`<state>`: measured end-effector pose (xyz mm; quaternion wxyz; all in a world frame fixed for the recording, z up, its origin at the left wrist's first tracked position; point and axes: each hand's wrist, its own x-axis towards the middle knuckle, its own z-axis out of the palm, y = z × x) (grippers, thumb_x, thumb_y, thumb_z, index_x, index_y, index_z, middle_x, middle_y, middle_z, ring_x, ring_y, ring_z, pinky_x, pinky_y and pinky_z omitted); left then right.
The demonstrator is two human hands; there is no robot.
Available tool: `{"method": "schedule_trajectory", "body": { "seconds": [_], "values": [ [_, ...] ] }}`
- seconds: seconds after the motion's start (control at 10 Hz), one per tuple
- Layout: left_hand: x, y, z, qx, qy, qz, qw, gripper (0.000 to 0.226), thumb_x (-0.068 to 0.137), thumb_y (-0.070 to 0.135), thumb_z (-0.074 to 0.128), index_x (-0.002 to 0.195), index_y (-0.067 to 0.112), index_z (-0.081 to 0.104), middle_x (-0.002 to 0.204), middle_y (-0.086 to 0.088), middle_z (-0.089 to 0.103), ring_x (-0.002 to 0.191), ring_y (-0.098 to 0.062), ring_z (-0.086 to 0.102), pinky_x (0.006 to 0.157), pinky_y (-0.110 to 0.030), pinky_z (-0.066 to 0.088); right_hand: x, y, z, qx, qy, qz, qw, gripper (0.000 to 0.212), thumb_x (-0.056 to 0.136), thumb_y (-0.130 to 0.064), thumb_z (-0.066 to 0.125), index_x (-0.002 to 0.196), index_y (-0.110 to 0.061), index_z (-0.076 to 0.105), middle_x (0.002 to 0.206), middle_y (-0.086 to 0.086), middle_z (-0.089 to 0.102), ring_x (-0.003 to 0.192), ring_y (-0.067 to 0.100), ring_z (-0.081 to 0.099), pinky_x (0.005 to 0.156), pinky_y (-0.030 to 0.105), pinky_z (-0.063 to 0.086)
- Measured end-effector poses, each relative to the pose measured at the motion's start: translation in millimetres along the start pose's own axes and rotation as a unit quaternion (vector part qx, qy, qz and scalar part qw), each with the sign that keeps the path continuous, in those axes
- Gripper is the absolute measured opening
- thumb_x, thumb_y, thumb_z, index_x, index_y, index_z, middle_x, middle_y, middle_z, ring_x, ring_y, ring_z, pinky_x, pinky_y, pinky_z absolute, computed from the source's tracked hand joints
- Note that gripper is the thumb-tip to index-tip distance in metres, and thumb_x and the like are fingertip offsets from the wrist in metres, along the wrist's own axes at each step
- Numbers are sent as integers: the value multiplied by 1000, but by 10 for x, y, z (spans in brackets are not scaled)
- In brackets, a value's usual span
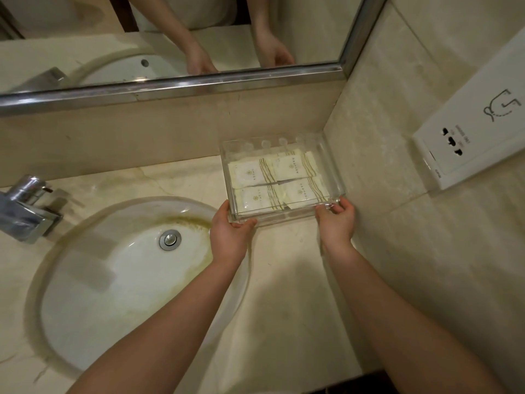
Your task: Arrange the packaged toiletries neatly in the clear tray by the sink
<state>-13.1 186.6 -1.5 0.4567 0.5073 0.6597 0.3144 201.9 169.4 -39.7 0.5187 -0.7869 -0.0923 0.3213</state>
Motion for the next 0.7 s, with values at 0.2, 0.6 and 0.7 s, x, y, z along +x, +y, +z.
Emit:
{"method": "schedule_trajectory", "body": {
  "seconds": [0.2,0.6,0.7],
  "values": [
    [112,-70,69,44,55,2,998,43,73,43,71,113,30,60,104,6,69,87,-21,66,77,-42,56,76,-35,105,1,10,1,1000,57,69,-12,74,123,-7,55,108,11,72,80,18,64,73,32,55],
    [87,28,30,66,29,-6,997,45,82,32,72,123,18,59,115,3,67,103,-19,63,77,-27,45,37,-173,91,-21,-15,16,1000,37,77,-7,67,110,-12,51,87,-3,70,69,19,67,71,34,55],
    [7,-13,-112,74,2,-27,997,68,83,34,73,140,11,44,131,-5,59,120,-25,55,95,-34,45,-155,-317,22,-39,-30,-6,999,37,76,-12,66,112,-13,58,96,2,71,84,25,69,70,30,53]
  ]
}}
